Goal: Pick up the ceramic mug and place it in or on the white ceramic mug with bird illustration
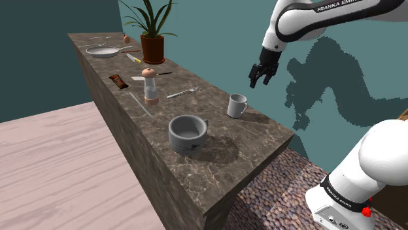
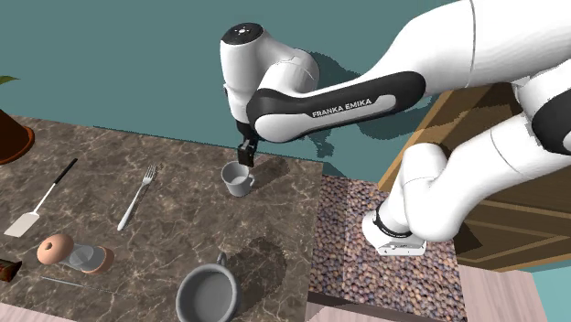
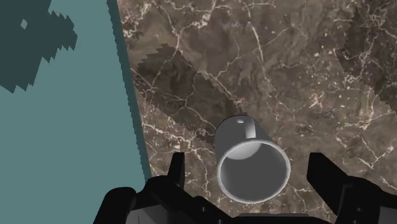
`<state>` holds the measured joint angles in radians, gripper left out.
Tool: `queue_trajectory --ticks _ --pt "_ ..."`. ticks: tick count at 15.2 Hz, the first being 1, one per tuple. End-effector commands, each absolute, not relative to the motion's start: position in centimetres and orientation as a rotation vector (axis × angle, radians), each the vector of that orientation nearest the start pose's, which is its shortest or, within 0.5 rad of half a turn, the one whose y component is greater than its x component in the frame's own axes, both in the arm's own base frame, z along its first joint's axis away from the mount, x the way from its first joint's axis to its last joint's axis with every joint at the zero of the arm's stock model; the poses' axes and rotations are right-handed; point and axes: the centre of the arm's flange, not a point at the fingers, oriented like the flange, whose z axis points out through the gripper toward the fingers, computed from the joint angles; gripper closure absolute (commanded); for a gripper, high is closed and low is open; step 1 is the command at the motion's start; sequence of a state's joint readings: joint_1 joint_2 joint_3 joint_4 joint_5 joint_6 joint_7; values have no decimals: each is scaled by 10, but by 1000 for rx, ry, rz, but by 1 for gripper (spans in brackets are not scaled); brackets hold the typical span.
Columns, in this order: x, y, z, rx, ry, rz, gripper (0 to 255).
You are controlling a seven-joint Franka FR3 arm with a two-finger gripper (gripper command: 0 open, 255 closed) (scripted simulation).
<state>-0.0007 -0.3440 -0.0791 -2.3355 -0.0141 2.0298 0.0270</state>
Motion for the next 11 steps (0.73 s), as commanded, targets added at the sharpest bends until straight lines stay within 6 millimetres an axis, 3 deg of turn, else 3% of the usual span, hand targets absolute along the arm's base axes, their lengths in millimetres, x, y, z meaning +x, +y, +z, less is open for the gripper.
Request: queue_trajectory --ticks 1,7,11 --pt "463 -44 453 -3111 156 -48 0" --pt "514 -61 391 -3071 167 -13 0" --pt "517 -61 371 -3069 167 -11 0"
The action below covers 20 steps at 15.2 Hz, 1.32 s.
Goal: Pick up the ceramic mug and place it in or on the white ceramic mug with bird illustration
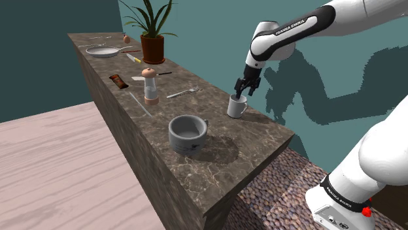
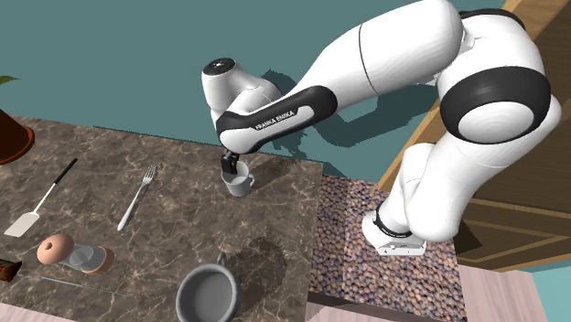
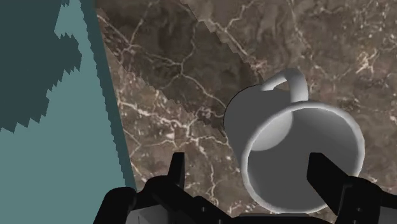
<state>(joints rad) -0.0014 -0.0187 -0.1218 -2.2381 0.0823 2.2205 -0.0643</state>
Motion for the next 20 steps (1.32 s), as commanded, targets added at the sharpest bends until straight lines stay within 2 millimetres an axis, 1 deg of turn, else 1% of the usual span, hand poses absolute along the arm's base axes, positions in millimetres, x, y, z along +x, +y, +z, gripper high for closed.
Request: queue_trajectory --ticks 1,3,4,12,13,20 --pt "517 -61 366 -3069 167 -11 0" --pt "517 -60 355 -3069 167 -11 0" --pt "517 -59 347 -3069 167 -11 0" --pt "517 -59 347 -3069 167 -11 0" --pt "517 -59 347 -3069 167 -11 255" --pt "517 -59 347 -3069 167 -11 255"
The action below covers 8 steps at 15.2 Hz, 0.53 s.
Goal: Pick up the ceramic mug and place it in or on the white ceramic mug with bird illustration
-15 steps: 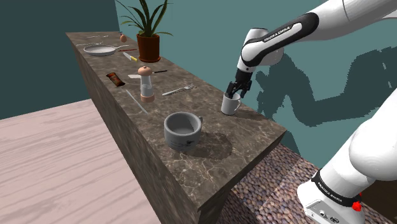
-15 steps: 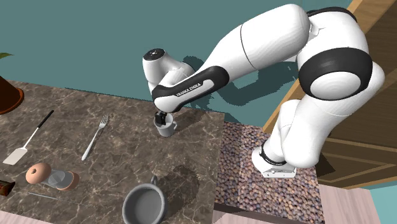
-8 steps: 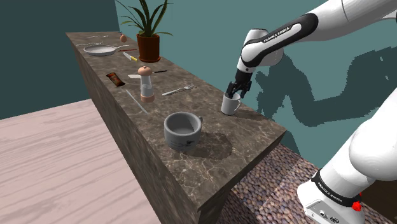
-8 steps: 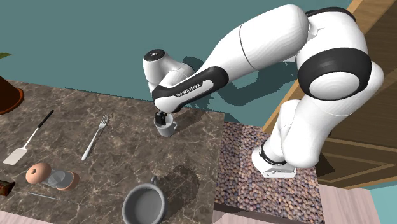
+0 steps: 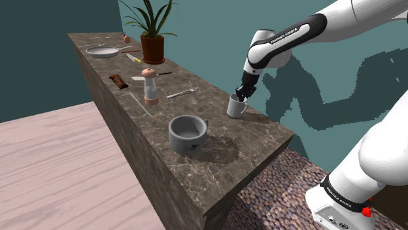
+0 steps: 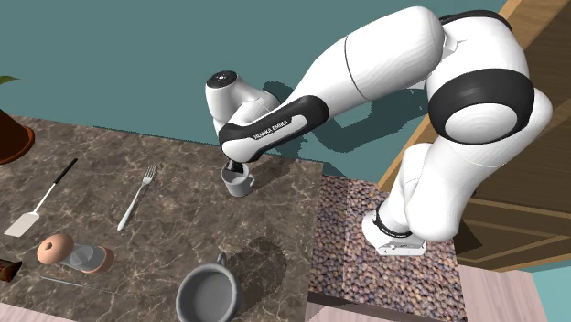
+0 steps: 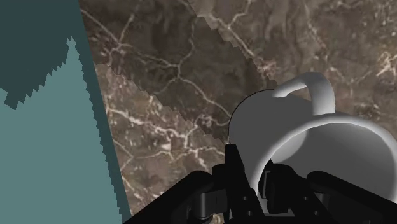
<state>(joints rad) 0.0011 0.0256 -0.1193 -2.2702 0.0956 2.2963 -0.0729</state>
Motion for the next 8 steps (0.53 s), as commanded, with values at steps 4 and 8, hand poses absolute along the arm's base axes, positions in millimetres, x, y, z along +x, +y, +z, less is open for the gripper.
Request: queue_trajectory --ticks 4,8 --pt "517 -59 358 -3069 167 -11 255" --pt "517 -59 379 -3069 167 -11 255"
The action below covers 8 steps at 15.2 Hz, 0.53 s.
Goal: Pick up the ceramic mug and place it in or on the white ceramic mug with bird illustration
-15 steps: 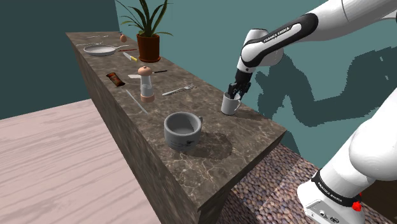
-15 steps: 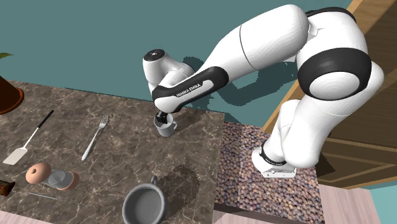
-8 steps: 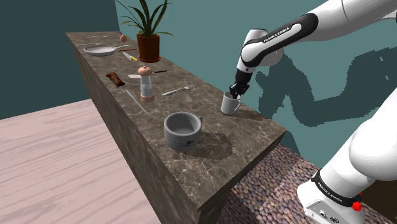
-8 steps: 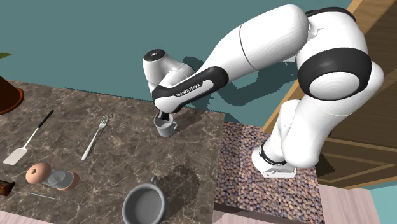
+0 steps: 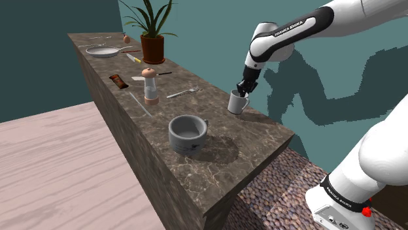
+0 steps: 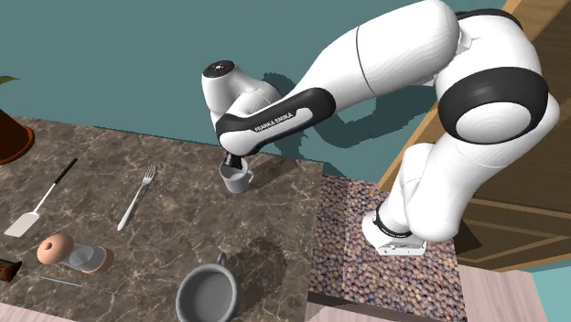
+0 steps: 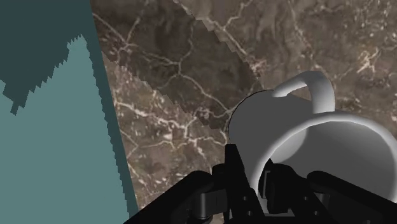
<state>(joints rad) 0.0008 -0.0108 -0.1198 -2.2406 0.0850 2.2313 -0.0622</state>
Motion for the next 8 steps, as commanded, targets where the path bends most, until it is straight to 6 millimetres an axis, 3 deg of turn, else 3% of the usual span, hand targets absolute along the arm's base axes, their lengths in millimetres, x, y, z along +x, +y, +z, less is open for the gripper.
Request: queue_trajectory --ticks 1,8 --pt "517 -59 384 -3069 167 -11 255" --pt "517 -59 421 -3069 167 -11 255"
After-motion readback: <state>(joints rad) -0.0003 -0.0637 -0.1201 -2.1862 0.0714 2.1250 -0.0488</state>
